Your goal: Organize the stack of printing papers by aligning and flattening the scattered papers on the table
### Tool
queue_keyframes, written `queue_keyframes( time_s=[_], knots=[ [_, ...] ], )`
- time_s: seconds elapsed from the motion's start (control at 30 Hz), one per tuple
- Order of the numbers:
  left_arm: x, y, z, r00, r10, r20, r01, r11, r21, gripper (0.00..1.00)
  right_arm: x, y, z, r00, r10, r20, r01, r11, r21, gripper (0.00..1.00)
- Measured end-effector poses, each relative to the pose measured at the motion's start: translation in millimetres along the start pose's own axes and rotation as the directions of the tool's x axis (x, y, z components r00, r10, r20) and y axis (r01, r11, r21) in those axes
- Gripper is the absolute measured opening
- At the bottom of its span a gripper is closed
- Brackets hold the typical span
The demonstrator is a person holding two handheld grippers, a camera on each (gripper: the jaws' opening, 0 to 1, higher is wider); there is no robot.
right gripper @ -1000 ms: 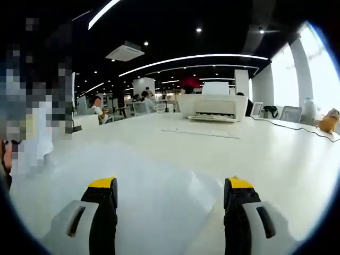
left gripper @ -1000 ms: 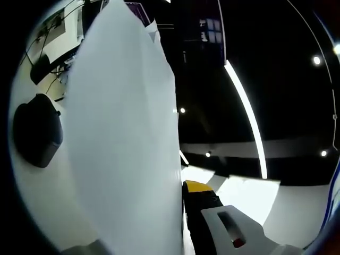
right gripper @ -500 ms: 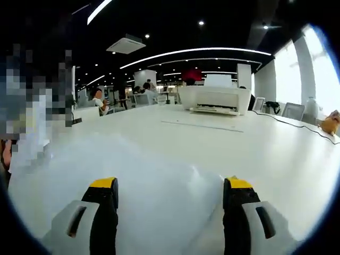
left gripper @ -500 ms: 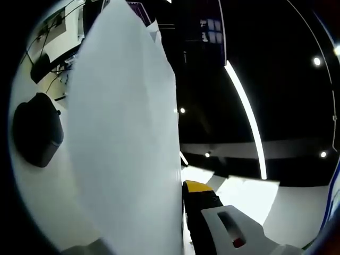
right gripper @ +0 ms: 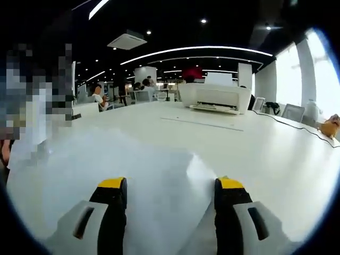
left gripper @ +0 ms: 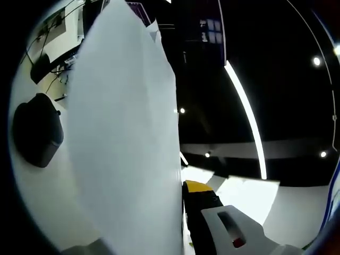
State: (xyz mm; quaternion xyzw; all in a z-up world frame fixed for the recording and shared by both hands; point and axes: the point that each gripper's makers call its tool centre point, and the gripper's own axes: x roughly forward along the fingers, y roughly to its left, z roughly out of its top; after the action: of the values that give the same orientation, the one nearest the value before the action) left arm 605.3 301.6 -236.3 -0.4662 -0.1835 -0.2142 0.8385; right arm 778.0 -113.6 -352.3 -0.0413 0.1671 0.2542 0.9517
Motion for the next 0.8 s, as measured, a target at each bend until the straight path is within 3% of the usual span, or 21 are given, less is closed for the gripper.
queue_keyframes(
  time_s=[0.4, 0.67, 0.8],
  knots=[
    [0, -0.8, 0.2, 1.000, -0.002, 0.002, 0.002, 1.000, -0.002, 0.07, 3, 6, 2.7, 0.999, 0.043, -0.003, -0.043, 0.999, -0.020, 0.37],
    [-1, -0.9, 0.5, 1.000, -0.004, 0.004, 0.004, 1.000, -0.003, 0.07, 1, 15, 6.9, 0.999, 0.039, 0.012, -0.037, 0.987, -0.159, 0.28],
    [-1, -0.7, 0.8, 1.000, -0.004, 0.005, 0.004, 1.000, -0.004, 0.07, 0, 19, 6.1, 0.999, 0.043, 0.002, -0.042, 0.985, -0.166, 0.24]
  ],
)
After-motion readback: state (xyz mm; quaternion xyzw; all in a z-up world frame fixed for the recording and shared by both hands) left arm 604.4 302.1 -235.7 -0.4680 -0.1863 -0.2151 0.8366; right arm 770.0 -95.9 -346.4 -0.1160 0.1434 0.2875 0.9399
